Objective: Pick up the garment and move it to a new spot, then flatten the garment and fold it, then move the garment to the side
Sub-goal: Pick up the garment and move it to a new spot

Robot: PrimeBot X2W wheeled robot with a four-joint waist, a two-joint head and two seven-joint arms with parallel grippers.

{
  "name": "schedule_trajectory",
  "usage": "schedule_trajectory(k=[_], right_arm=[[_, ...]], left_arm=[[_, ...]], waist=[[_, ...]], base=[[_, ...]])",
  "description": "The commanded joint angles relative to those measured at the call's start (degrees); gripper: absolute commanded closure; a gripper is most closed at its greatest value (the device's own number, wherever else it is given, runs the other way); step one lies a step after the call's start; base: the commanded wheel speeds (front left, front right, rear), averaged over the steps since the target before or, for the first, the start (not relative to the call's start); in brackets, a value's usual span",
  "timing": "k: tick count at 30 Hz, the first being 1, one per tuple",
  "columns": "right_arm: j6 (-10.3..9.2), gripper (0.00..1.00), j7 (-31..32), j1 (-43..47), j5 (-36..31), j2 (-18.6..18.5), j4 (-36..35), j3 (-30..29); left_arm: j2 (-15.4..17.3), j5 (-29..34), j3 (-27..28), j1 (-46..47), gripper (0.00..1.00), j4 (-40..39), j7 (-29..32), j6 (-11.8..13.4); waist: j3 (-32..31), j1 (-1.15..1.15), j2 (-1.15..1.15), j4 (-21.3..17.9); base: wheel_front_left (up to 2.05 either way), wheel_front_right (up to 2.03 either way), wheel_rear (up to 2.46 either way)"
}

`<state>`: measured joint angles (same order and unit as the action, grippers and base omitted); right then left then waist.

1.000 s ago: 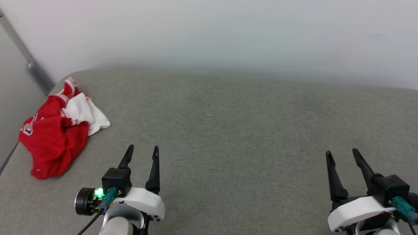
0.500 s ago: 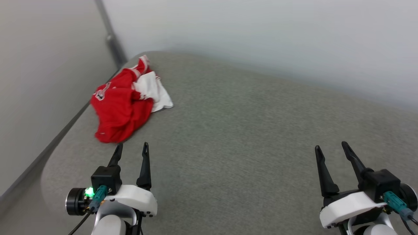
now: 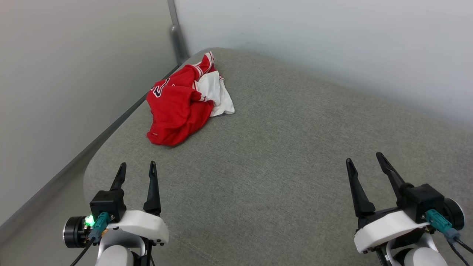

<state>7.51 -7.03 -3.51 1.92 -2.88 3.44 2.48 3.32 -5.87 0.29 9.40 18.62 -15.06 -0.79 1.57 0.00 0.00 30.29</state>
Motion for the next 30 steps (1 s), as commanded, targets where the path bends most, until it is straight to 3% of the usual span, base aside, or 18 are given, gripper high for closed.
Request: schedule_trajectory(k=[1,12,18,23,30], right_arm=[[-0.04,0.0,0.2,-0.7,0.1,0.0,0.1,0.2],[-0.03,0.0,0.9,-1.3,-0.8,0.0,-0.5,-0.4],[-0.04,0.0,2.6,-3.9,-2.5,0.0,-3.0,0.6],[-0.04,0.0,3.9,-7.1,-3.9,0.0,-5.3,2.1],[-0.03,0.0,4.5,-11.4,-5.0,0.0,-8.2,3.2]], left_arm=[[0.1,-0.2,0.2,-0.2,0.0,-0.3,-0.2,0.0],[-0.2,-0.3,0.3,3.4,0.0,0.6,-0.2,-0.3],[1.6,-1.5,1.5,12.9,0.0,4.5,-0.2,-2.0],[6.2,-3.7,2.1,25.2,0.0,9.4,4.6,-4.5],[16.0,-10.1,0.3,39.2,0.0,15.2,20.3,-6.6]], waist=[[0.3,0.0,0.0,0.2],[1.8,0.0,0.0,0.0],[6.7,0.0,0.0,-3.5],[12.4,0.0,0.0,-7.7],[21.1,0.0,0.0,-13.8]], base=[[0.0,0.0,0.0],[0.0,0.0,0.0],[0.0,0.0,0.0],[0.0,0.0,0.0],[0.0,0.0,0.0]])
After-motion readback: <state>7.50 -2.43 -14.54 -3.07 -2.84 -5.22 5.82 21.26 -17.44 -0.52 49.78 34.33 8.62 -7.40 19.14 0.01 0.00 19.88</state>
